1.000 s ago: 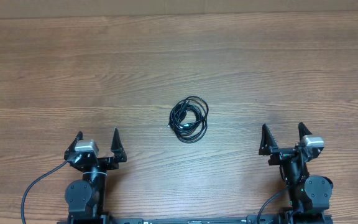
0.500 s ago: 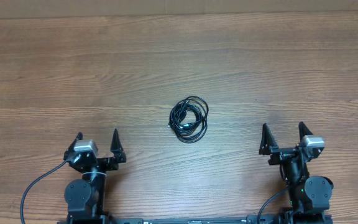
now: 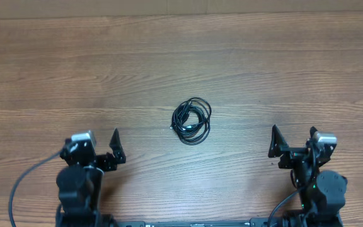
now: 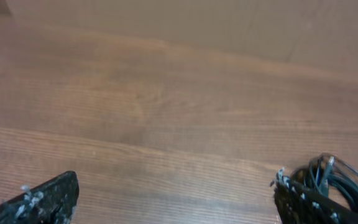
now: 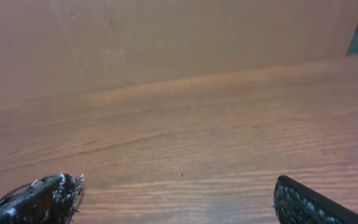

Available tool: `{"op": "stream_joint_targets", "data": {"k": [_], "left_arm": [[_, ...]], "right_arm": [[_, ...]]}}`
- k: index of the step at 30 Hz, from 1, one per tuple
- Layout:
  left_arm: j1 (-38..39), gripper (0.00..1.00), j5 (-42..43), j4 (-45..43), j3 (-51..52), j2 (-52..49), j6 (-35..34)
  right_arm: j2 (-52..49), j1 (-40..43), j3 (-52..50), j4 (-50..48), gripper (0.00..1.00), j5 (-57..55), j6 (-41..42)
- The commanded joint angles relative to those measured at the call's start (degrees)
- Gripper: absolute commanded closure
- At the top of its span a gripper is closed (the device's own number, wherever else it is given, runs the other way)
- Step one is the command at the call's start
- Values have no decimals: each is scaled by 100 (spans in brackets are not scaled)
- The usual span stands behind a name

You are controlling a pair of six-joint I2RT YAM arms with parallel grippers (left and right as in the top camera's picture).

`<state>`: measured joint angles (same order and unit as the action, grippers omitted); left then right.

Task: Untangle cables
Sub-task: 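Move the left gripper to the black cable coil and grasp it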

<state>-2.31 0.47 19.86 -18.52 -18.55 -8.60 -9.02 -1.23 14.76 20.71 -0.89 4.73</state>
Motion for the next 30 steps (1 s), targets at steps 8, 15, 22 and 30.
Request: {"op": "stream_joint_targets", "data": {"k": [8, 15, 22, 30], "left_arm": [[-28, 0, 109, 1641, -2411, -2347, -39], [-28, 1, 129, 3296, -3672, -3464, -42], [-28, 0, 1106, 3067, -3740, -3770, -393], [192, 1, 1565, 1388, -3748, -3875, -691]], "right_arm": [[-2006, -37, 1659, 1019, 0, 219, 562], [-3477, -37, 2924, 2052, 0, 350, 557], [-4098, -37, 3235, 2055, 0, 960, 557], [-4116, -37, 3237, 1991, 0, 1001, 573]]}}
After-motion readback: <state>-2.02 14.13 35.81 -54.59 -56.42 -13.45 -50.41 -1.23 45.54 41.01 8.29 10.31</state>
